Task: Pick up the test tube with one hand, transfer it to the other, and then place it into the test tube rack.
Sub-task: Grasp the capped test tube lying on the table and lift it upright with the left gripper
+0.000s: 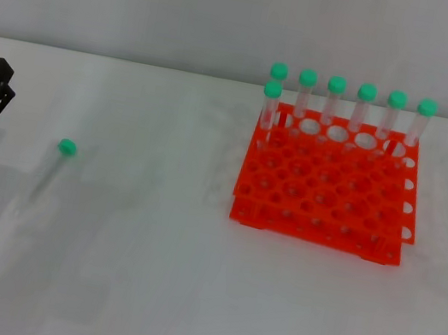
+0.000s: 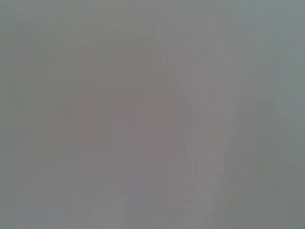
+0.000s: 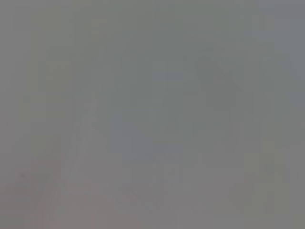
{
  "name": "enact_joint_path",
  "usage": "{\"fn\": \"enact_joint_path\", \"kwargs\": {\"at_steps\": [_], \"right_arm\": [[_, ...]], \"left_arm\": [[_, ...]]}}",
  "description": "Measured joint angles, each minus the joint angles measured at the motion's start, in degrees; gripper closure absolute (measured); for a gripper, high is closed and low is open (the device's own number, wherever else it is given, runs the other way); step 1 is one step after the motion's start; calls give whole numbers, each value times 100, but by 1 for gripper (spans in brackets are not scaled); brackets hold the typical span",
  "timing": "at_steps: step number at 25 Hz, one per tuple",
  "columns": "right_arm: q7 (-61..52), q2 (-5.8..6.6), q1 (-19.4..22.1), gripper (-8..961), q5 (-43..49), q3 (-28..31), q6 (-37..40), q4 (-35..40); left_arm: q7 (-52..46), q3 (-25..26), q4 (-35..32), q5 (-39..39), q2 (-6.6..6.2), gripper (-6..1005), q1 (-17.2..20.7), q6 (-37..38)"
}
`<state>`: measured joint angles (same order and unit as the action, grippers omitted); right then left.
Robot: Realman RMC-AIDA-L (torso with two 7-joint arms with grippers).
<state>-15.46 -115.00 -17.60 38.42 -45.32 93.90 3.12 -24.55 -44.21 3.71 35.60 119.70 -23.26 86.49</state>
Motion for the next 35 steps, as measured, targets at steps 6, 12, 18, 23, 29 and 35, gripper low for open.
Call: {"fn": "enact_joint_path", "kwargs": {"at_steps": [6,12,18,23,29,35], "right_arm": [[0,-3,-28,80,-1,1,-21,-4],[0,-5,-35,80,-1,4,-101,-3],[2,-4,-40,80,-1,7,-197,43],[16,1,-51,81,-1,24,-296,96],[330,4,-59,81,-4,8,-464,145],[458,5,-113,81,-14,15,-552,167]], "left_arm": [[-170,0,-30,-1,-15,107,-6,-8],[-200,-6,-37,116,-29,107,-55,-46],[-619,-9,-126,370,-69,108,-45,-132],[-1840,-10,-995,1054,-80,108,204,-643],[-4253,-9,-2887,2726,-93,109,481,-1759],[-6893,16,-4593,4716,-131,109,514,-2319]]}}
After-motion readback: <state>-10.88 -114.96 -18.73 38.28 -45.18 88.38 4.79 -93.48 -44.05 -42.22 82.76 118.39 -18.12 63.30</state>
